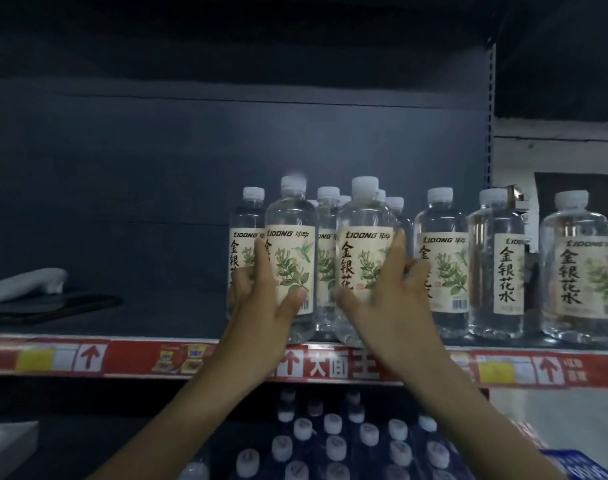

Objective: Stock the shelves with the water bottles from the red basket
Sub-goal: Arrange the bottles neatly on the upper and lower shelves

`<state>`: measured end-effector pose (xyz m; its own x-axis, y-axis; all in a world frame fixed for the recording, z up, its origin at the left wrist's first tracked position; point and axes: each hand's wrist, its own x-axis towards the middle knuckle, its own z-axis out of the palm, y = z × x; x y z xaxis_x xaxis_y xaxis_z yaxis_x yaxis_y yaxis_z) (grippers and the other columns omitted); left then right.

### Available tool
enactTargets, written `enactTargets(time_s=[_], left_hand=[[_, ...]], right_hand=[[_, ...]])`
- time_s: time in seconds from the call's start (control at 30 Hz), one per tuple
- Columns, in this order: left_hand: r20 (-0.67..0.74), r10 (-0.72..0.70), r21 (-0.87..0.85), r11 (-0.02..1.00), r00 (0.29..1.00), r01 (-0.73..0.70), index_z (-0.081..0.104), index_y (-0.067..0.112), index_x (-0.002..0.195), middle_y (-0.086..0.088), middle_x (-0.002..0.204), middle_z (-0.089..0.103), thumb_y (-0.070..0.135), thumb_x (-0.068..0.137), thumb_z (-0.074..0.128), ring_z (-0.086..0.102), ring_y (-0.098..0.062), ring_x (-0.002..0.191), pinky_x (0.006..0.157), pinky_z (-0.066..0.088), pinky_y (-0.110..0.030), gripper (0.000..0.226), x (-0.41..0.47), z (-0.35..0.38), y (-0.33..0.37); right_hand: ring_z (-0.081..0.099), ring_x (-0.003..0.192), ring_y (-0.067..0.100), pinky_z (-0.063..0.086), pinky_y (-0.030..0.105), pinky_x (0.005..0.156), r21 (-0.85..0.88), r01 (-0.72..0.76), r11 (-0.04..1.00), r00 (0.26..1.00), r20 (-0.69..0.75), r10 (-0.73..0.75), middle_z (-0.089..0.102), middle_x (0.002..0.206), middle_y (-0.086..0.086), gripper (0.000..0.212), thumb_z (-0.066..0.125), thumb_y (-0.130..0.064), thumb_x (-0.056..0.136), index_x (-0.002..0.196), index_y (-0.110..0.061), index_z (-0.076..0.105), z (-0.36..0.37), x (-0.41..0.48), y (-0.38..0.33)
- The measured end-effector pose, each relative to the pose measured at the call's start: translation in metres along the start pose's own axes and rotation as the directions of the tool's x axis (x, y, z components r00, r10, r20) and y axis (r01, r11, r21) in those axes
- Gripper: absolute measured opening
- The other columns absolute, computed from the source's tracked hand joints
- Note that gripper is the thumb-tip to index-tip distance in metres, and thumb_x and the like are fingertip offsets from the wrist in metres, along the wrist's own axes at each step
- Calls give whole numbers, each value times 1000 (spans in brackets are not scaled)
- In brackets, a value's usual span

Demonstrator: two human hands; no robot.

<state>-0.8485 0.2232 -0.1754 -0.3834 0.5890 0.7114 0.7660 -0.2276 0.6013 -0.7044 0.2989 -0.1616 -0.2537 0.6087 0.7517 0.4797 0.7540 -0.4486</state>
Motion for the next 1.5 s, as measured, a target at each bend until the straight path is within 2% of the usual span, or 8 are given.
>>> enactTargets(time_s=[0.07, 0.23, 0.37, 0.73, 0.93, 1.07, 1.23, 1.5], left_hand=[[26, -9, -13, 1000, 1000, 10, -19, 47, 147, 9, 134, 25, 32, 96, 54, 35, -3, 118, 95, 31, -23, 90, -8, -2, -3], [-45, -44, 19, 999, 998, 45, -8, 49, 149, 0, 124, 36, 22, 93, 62, 42, -9, 105, 90, 33, -25, 94, 5, -1, -9], [-73, -59, 68, 996, 996, 64, -6, 48, 150, -3, 125, 39, 25, 91, 65, 45, -18, 114, 94, 38, -30, 95, 12, 3, -18], [-80, -97, 147, 983, 992, 108, -15, 45, 148, -6, 126, 36, 32, 91, 63, 46, -17, 105, 98, 41, -37, 98, 18, 11, -12], [24, -82, 302, 951, 996, 71, -17, 43, 149, -8, 137, 33, 39, 96, 50, 44, -25, 121, 100, 45, -47, 85, 3, -3, -6], [83, -25, 562, 827, 996, -26, -8, 30, 153, -7, 136, 32, 40, 99, 42, 36, -25, 120, 88, 42, -37, 74, -28, -28, -6], [59, 119, 850, 515, 991, -113, 24, 10, 152, -23, 130, 46, 40, 94, 48, 45, -40, 118, 85, 46, -46, 70, -113, -74, -27], [-110, -336, 945, 255, 936, 203, 19, 9, 153, -24, 133, 43, 33, 90, 44, 39, -44, 127, 100, 38, -50, 73, -353, -167, -93]], right_hand=[[47, 123, 32, 43, 45, 101, 2, 15, 1000, 1000, 26, -15, 29, 146, 11, 110, 70, -48, 84, 153, -29, -14, -2, -9, 2], [58, 109, 22, 51, 44, 96, 102, -6, 995, 1000, 8, 6, 52, 131, 3, 108, 81, -45, 73, 152, -31, 9, -2, 5, 5], [45, 102, 15, 41, 28, 88, 105, -29, 994, 997, 77, 21, 42, 137, 10, 109, 76, -44, 81, 155, -32, -3, 0, 3, 3], [57, 115, 31, 52, 41, 94, 63, -80, 995, 992, 103, 73, 28, 148, 10, 112, 70, -49, 85, 153, -36, -18, 20, 15, -2], [54, 121, 37, 53, 51, 92, -68, -116, 991, 982, 139, 124, 24, 153, 17, 105, 61, -53, 90, 154, -26, -18, 10, 6, -11], [46, 126, 40, 50, 51, 95, -131, -111, 985, 988, 94, 123, 30, 148, 20, 95, 62, -39, 92, 157, -20, -5, 5, -17, -22], [40, 128, 39, 50, 49, 91, -158, 227, 961, 968, 146, -204, 32, 146, 19, 70, 53, -35, 94, 154, -15, 24, 28, -100, -63], [39, 129, 35, 46, 47, 97, 122, 319, 940, 757, 564, -330, 26, 149, 14, 61, 46, -35, 100, 154, -19, 23, 130, -298, -137]])
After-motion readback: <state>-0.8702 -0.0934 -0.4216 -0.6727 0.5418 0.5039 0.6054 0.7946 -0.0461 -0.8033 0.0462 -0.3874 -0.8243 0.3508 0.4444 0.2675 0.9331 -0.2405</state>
